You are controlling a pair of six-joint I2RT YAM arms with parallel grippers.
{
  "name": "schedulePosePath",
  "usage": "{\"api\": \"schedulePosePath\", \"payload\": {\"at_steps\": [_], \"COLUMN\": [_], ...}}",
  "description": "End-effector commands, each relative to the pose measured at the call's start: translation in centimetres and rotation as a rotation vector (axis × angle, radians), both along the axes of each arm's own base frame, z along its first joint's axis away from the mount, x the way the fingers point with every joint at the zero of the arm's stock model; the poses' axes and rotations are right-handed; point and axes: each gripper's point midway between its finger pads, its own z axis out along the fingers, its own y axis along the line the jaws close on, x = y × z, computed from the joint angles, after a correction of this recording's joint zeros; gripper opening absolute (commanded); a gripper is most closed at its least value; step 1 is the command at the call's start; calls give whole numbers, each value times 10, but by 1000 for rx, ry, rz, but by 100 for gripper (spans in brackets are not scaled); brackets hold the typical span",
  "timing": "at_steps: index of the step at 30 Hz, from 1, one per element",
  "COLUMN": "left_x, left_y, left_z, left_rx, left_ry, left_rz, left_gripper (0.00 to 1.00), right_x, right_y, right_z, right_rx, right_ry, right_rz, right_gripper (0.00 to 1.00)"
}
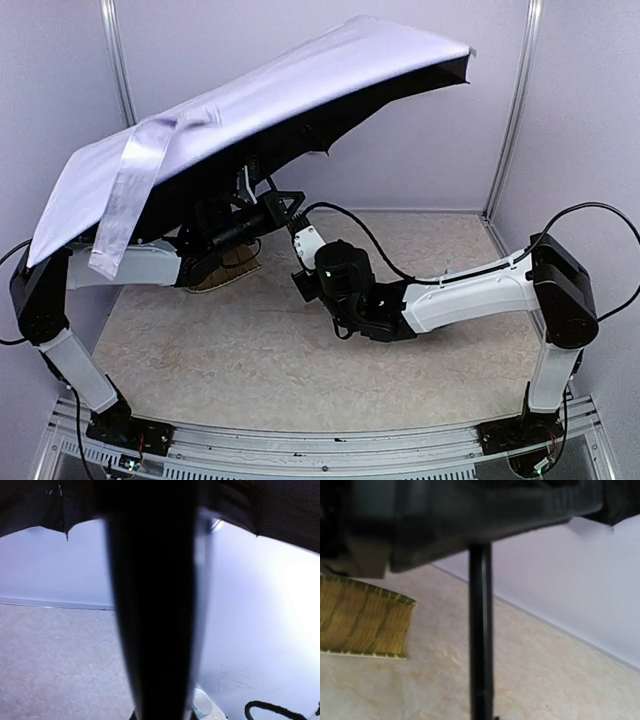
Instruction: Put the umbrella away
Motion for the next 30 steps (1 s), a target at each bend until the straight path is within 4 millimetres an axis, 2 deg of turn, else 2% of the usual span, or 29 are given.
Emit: {"api": "schedulePosePath", "payload": {"at_steps": [1,2,5,7,10,14,18,20,25,30], "left_x": [-4,-6,-16,-25,-49,-96,-141,-151,-162,-177], "left_y": [2,2,8,9,-6,-26,-34,-40,-59,-69], "left_z": [7,10,19,28,43,62,75,77,64,58], "left_rx": [-13,-21,-65,-85,-87,-148,-245,-273,-266,-237], "left_ry": [-64,-76,-107,-140,-216,-324,-406,-407,-375,-396], "left_rz": [-37,-58,-132,-199,-352,-587,-781,-838,-911,-954], "left_gripper": [0,0,0,0,0,0,0,0,0,0], "right_x": [-9,-12,-26,-40,-60,-71,-63,-54,-35,-20], "right_y": [-14,-15,-28,-32,-46,-66,-58,-54,-55,-39], "right_z": [58,61,69,75,95,137,166,176,205,204], "right_rx": [101,85,42,45,131,256,332,364,480,519], "right_ry": [-91,-91,-90,-47,61,81,90,111,117,165], "right_rz": [16,42,136,317,607,807,859,866,902,930], "right_gripper": [0,3,54,78,98,100,100,100,96,92]}}
